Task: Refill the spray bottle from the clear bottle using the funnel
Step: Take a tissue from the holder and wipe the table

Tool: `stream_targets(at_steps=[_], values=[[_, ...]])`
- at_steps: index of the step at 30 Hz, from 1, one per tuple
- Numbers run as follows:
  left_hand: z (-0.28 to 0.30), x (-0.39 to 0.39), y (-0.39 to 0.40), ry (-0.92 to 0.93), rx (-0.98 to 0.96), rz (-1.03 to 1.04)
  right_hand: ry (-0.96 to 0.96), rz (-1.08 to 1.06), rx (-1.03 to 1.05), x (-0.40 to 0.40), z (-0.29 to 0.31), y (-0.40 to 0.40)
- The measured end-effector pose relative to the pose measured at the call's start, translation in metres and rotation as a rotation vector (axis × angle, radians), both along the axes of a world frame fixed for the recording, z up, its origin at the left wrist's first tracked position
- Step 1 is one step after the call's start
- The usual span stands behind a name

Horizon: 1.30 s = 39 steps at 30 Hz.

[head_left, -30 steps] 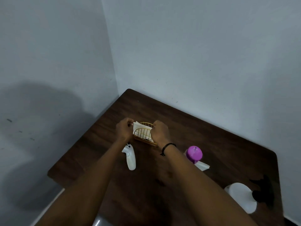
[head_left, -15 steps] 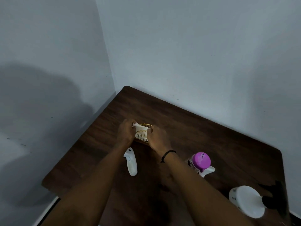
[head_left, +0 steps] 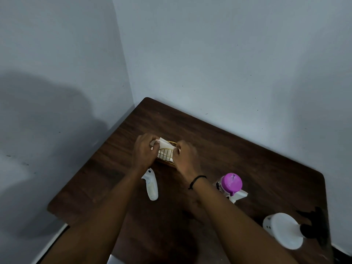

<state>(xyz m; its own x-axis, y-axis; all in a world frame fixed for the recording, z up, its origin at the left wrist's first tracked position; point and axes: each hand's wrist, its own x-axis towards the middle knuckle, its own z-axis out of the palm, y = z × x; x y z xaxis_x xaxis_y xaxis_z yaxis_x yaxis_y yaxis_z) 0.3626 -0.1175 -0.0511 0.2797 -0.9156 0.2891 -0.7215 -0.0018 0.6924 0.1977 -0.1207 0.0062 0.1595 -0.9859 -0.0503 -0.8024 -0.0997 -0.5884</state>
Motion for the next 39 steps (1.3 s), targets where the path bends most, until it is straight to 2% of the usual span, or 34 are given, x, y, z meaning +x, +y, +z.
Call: stream_targets(at_steps=[4, 12, 18, 23, 33, 36, 39], values=[[0.010, -0.004, 0.000, 0.162, -0.040, 0.002, -0.043, -0.001, 0.020, -0.004, 0.005, 0.001], [0.021, -0.015, 0.007, 0.278, -0.075, -0.013, -0.041, 0.097, 0.018, -0.002, 0.002, -0.001], [0.033, -0.023, 0.003, 0.489, -0.100, 0.199, -0.038, 0.058, 0.027, -0.001, -0.001, 0.000], [0.045, -0.028, 0.002, 0.487, -0.149, 0.207, -0.116, -0.011, 0.064, -0.002, -0.002, 0.001], [0.102, -0.047, 0.000, 0.590, -0.263, 0.092, -0.506, -0.202, 0.141, 0.002, 0.010, -0.003], [0.118, -0.054, -0.002, 0.663, -0.263, 0.077, -0.745, -0.227, 0.225, -0.002, 0.018, 0.000], [0.132, -0.059, -0.005, 0.798, -0.262, 0.079, -1.092, -0.301, 0.366, -0.006, 0.033, 0.003]])
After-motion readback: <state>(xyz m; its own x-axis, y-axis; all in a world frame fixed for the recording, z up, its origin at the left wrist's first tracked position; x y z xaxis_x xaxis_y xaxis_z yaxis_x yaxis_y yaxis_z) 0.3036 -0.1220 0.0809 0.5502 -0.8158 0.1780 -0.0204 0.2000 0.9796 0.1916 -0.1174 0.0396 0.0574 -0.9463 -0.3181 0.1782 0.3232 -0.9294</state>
